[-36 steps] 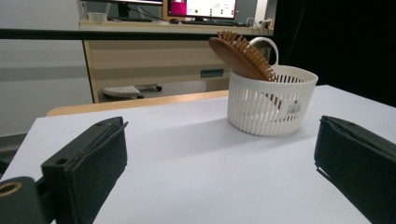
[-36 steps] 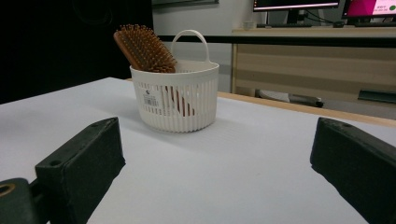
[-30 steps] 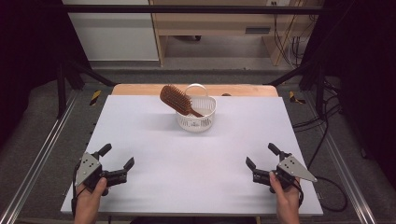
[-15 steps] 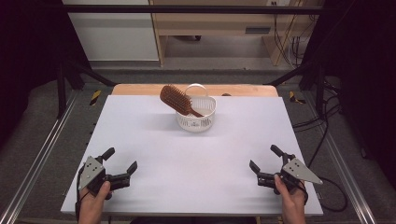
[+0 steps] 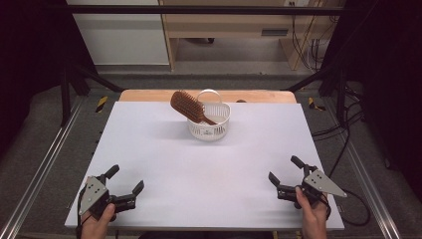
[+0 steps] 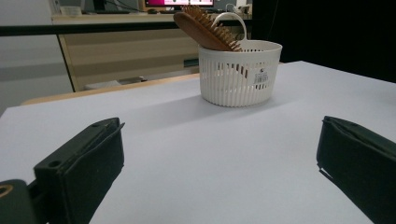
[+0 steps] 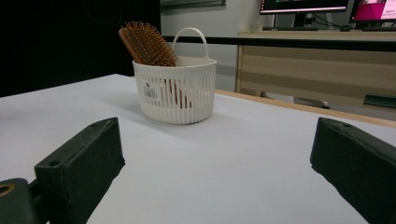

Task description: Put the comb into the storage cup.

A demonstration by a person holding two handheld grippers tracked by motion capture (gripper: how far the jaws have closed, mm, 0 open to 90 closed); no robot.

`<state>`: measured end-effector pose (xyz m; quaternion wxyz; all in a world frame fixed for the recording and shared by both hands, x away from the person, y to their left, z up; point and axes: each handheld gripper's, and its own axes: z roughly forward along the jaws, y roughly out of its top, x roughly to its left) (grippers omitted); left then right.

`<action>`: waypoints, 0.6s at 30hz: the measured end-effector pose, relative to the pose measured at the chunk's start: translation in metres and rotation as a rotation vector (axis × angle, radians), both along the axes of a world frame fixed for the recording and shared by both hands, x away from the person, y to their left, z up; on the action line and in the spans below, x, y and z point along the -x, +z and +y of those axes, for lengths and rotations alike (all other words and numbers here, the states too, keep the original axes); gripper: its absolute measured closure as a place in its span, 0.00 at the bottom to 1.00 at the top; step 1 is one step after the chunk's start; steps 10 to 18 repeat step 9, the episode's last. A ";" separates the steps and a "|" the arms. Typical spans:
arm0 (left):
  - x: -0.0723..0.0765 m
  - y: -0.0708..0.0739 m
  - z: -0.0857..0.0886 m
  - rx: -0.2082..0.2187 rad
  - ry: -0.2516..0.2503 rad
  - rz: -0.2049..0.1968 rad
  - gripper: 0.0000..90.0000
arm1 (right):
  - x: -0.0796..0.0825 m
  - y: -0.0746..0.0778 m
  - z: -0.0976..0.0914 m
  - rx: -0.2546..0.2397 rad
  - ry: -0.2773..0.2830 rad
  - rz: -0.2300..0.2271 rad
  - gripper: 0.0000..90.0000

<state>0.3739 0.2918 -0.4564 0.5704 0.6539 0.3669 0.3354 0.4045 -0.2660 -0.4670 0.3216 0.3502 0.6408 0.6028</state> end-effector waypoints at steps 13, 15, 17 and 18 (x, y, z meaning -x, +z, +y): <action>-0.001 0.000 0.020 0.049 0.067 -0.023 0.01 | -0.001 -0.003 0.004 0.046 0.026 0.024 0.05; -0.001 0.000 0.020 0.049 0.067 -0.023 0.01 | -0.001 -0.003 0.004 0.046 0.026 0.024 0.05; -0.001 0.000 0.020 0.049 0.067 -0.023 0.01 | -0.001 -0.003 0.004 0.046 0.026 0.024 0.05; -0.001 0.000 0.020 0.049 0.067 -0.023 0.01 | -0.001 -0.003 0.004 0.046 0.026 0.024 0.05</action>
